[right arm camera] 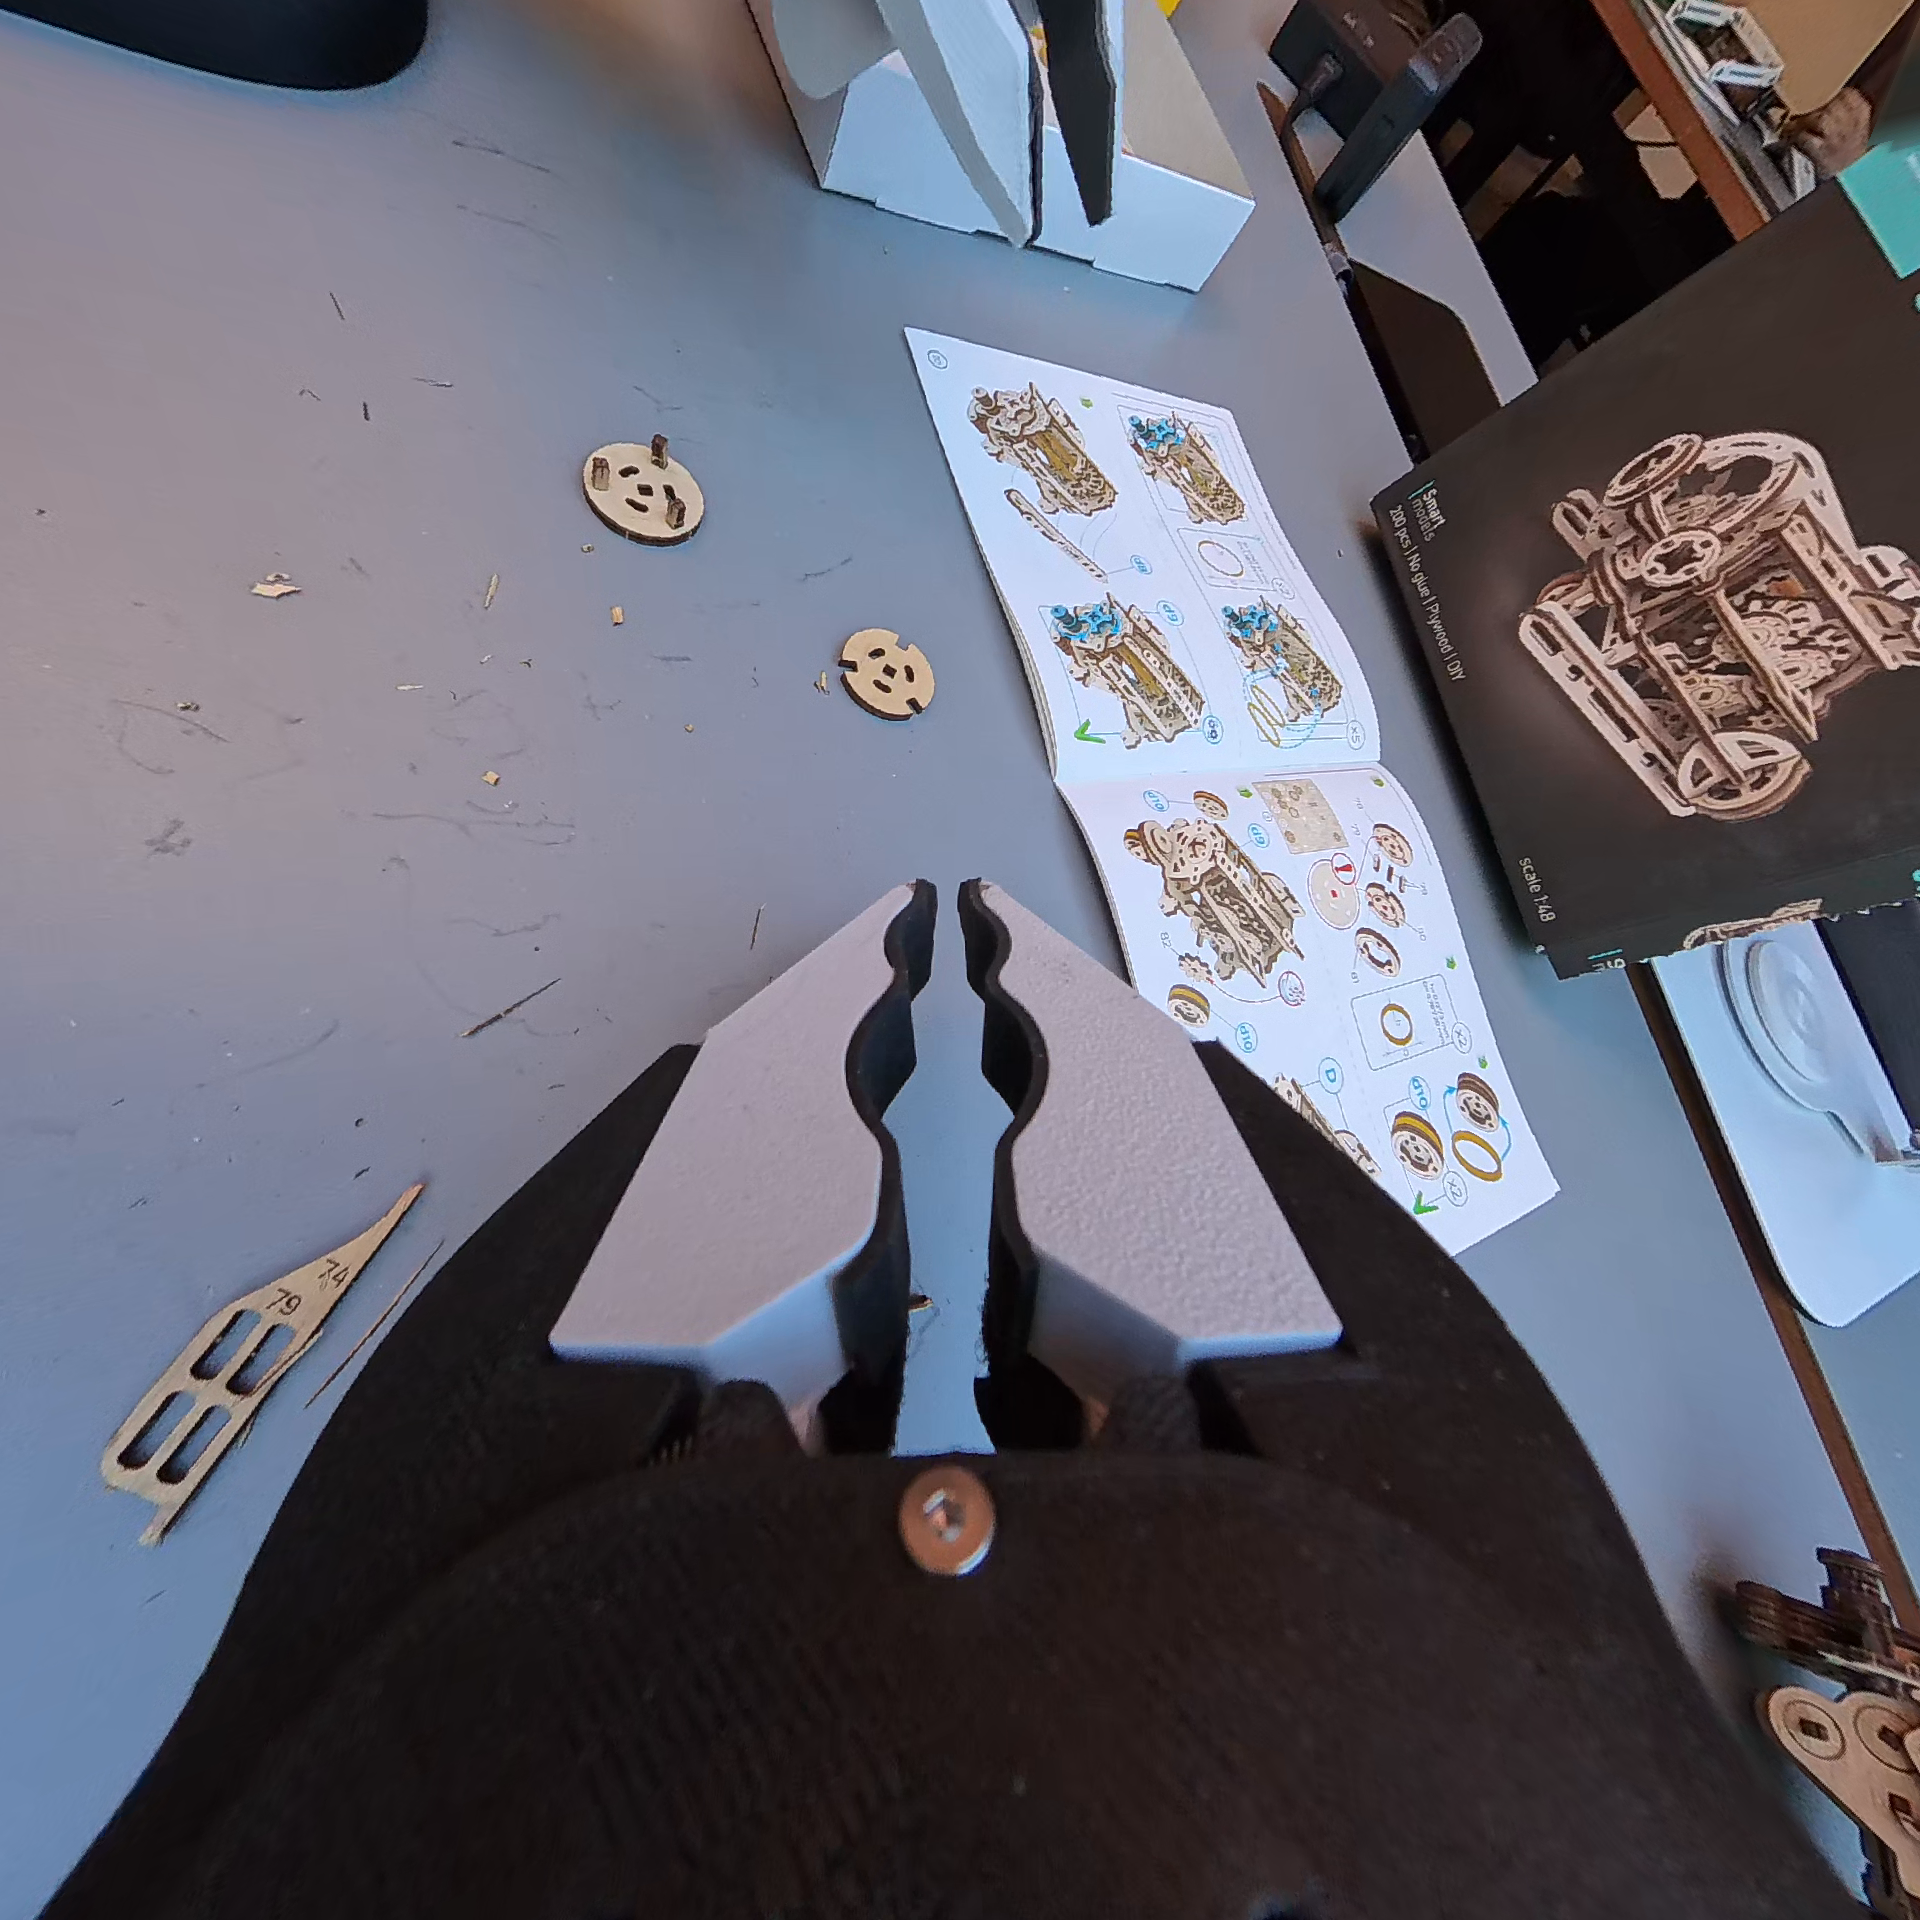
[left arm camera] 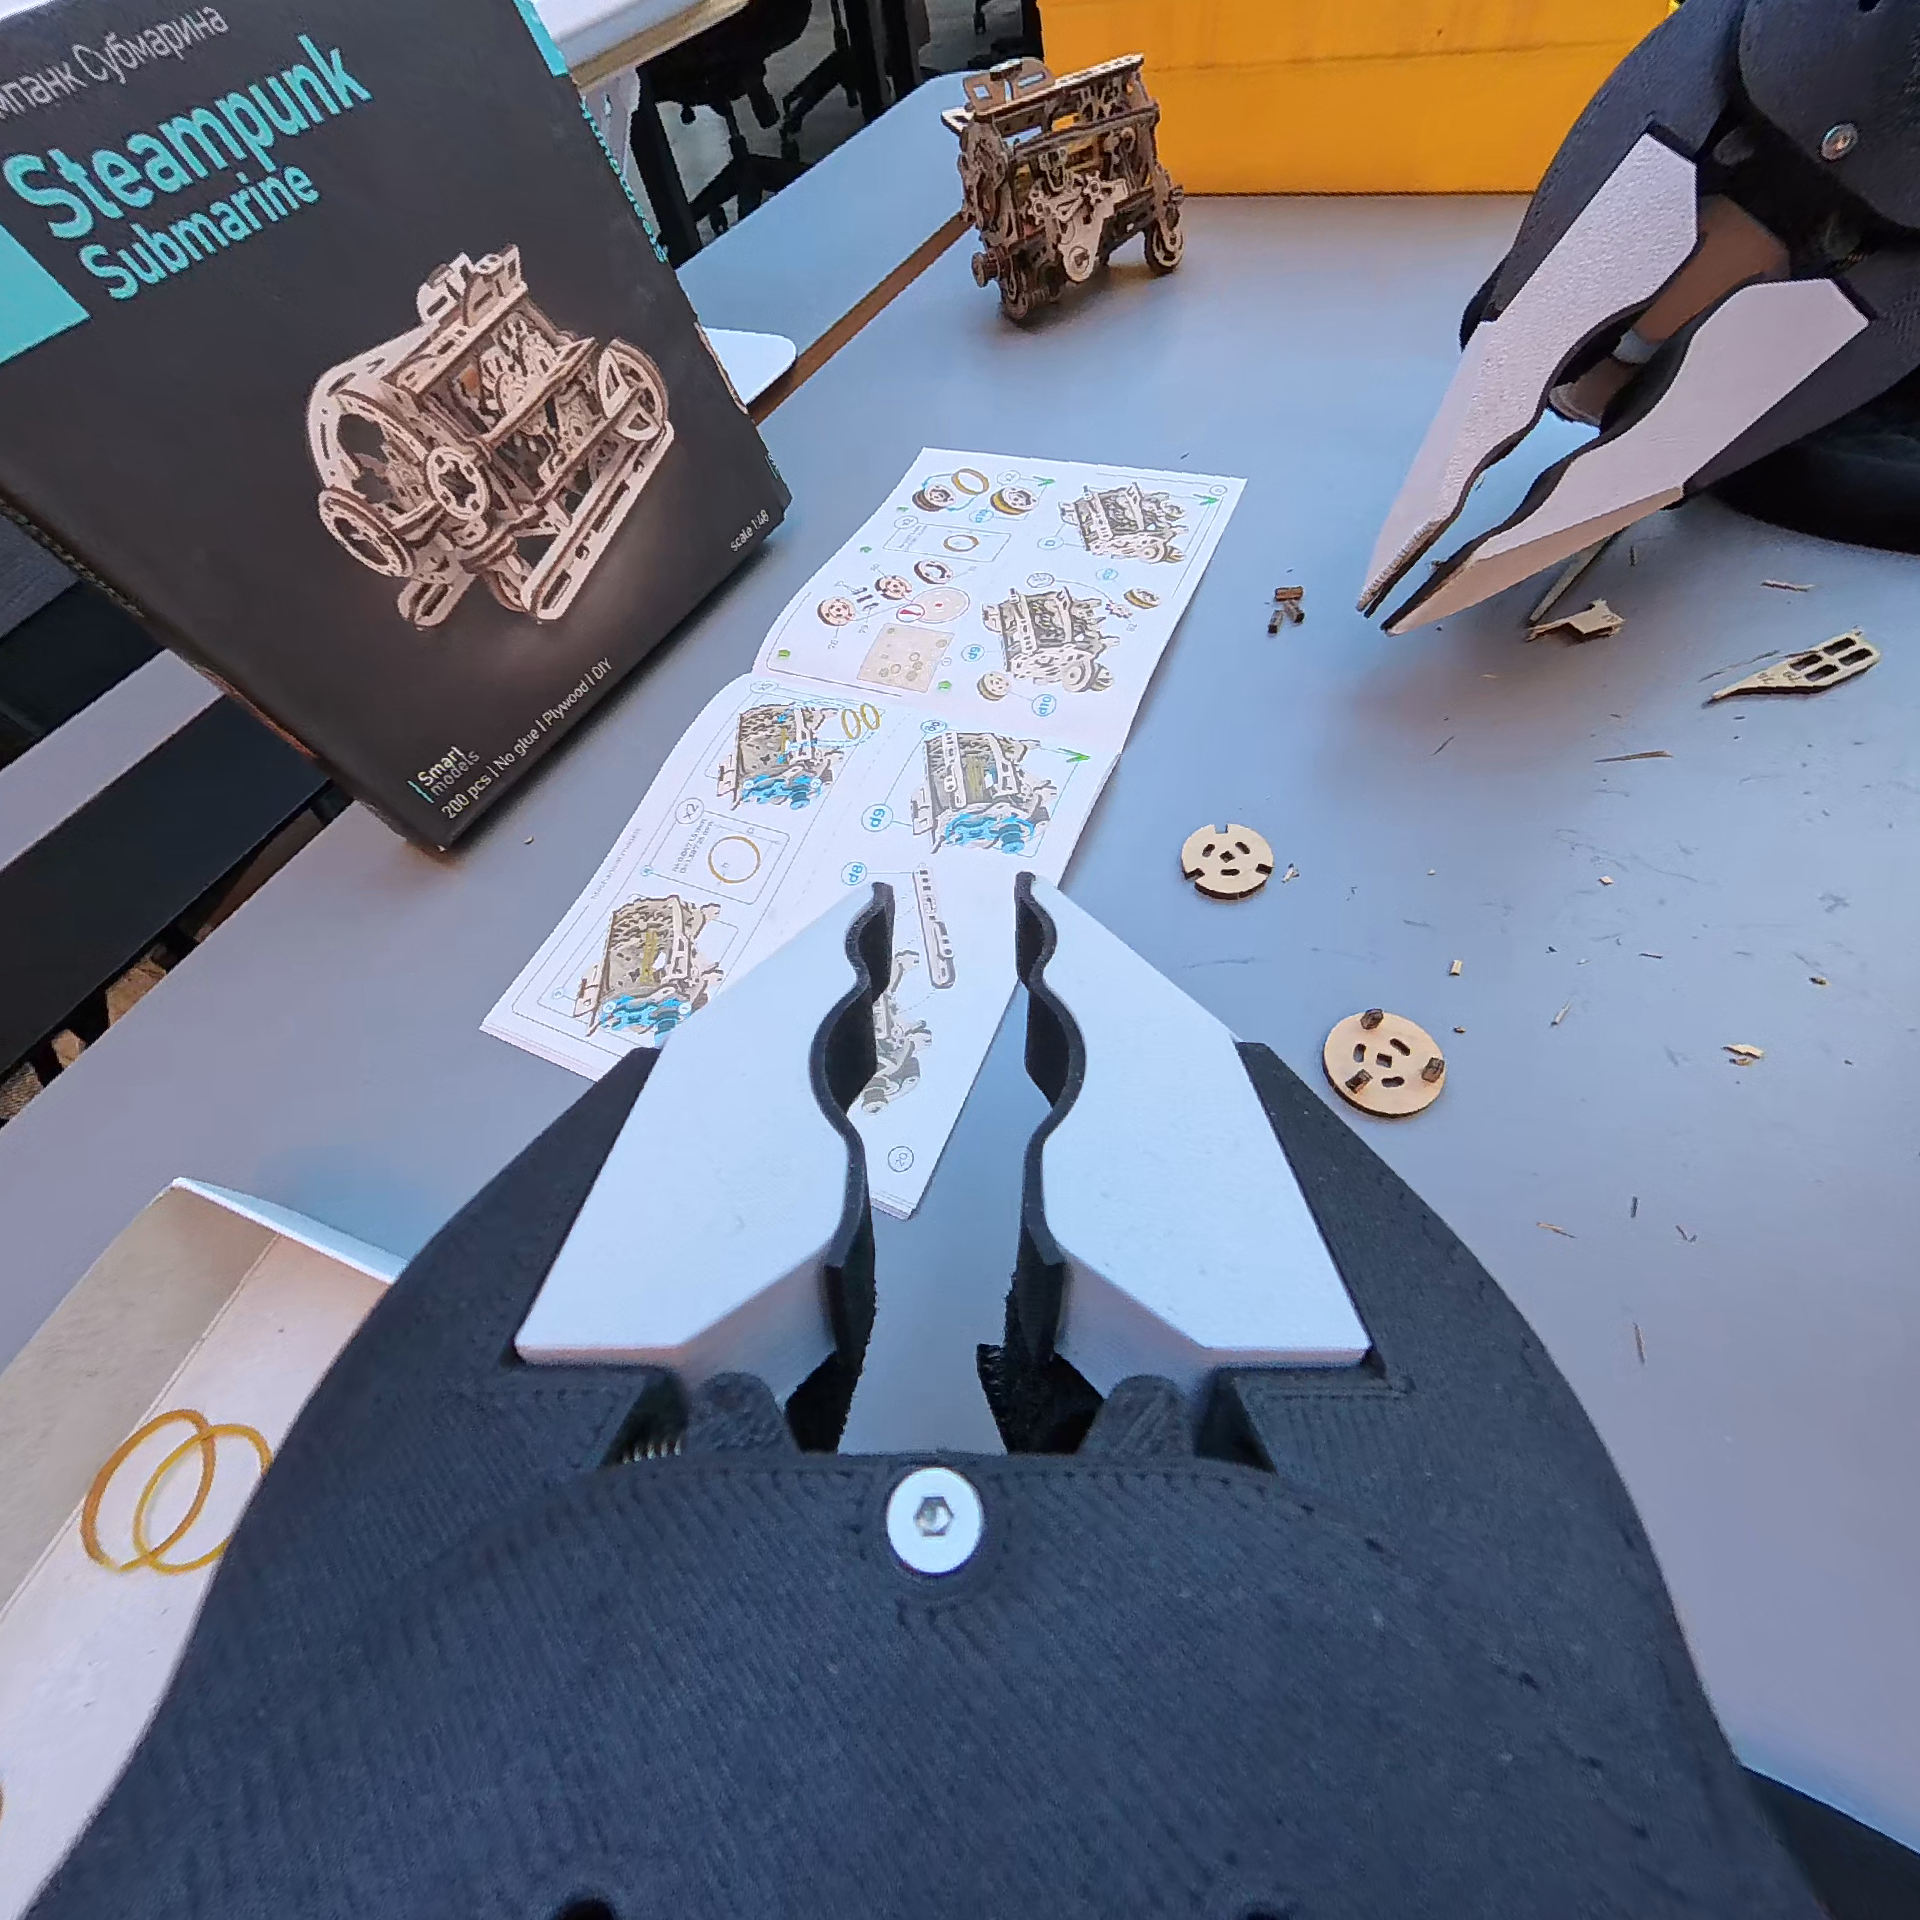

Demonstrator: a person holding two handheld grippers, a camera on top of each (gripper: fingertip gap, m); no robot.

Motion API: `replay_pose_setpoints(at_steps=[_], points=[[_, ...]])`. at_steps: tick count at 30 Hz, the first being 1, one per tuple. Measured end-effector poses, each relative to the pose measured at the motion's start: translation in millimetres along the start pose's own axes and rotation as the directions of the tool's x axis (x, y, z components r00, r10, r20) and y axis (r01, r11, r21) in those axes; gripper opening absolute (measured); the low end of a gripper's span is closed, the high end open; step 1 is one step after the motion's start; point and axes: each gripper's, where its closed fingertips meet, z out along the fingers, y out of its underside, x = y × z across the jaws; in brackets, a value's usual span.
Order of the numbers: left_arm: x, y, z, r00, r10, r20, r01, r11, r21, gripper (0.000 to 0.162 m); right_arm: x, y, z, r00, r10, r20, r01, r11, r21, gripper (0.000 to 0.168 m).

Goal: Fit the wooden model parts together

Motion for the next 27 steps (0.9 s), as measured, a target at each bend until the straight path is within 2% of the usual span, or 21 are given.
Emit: replay_pose_setpoints(at_steps=[10,27], points=[[-7.5,-16.2,-11.7,0.999,0.000,0.036,-0.003,0.996,0.087,0.022,2.0,3.5,2.2,1.000,0.025,-0.002,-0.025,1.000,-0.008,0.005],[-20.5,-23.4,-19.5,0.995,-0.036,0.096,0.024,0.992,0.126,0.019,3.5,6.9,6.8,1.000,0.007,-0.028,-0.008,0.999,-0.033,0.005]])
